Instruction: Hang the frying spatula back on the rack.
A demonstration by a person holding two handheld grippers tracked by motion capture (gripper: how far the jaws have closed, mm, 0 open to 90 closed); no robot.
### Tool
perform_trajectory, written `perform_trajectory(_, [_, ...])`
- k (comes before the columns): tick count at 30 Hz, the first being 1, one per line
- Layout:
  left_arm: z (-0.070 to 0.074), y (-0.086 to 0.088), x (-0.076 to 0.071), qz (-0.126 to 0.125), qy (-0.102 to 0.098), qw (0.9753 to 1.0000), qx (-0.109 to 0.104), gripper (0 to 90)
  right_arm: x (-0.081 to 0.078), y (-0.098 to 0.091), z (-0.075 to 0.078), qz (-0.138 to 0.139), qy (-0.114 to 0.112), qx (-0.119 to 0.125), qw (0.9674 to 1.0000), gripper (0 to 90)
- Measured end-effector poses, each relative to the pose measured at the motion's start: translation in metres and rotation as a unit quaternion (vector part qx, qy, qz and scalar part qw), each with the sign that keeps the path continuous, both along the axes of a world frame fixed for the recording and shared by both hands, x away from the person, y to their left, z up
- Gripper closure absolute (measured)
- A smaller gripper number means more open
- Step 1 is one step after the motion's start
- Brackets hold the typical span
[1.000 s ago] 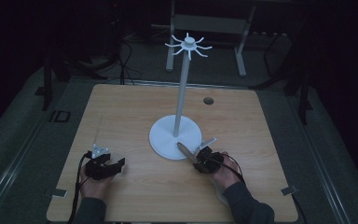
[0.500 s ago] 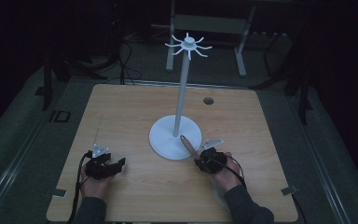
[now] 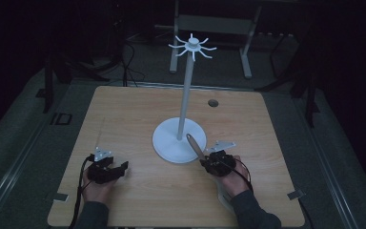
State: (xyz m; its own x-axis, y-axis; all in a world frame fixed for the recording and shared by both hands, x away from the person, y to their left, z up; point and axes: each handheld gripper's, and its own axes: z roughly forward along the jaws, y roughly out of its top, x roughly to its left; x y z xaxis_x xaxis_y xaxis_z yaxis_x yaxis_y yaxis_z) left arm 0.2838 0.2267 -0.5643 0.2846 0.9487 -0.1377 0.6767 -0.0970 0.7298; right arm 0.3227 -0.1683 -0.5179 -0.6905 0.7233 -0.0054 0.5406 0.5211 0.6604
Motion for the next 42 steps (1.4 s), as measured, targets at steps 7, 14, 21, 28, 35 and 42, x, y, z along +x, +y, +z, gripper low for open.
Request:
perform_trajectory(7, [0.0,0.0,0.0,0.001,0.0,1.0,0.0,33.4,-0.002,-0.008,0.011,-0.005,-0.023,0.033,0.9992,74.1])
perform_trajectory(14, [0.0,-0.001,-0.001,-0.001,0.0,1.0,0.002,33.4,-0.003,-0.011,0.019,-0.005,-0.042,0.05,0.9979,74.1])
perform_trajectory(21, [-0.001,-0.001,-0.001,0.0,0.001,1.0,0.001,33.4,-0.005,-0.012,0.028,-0.007,-0.062,0.073,0.9954,74.1])
perform_trajectory(28, [0.0,-0.001,-0.001,0.0,0.0,1.0,0.001,33.4,-0.004,-0.012,0.035,-0.008,-0.073,0.087,0.9935,74.1])
perform_trajectory(35, [0.0,0.0,-0.001,0.0,-0.002,1.0,-0.001,33.4,-0.003,-0.011,0.042,-0.009,-0.088,0.1,0.991,74.1])
perform_trajectory(42, [0.0,0.0,-0.001,0.001,-0.002,1.0,0.0,33.4,-0.003,-0.012,0.05,-0.009,-0.106,0.114,0.9878,74.2])
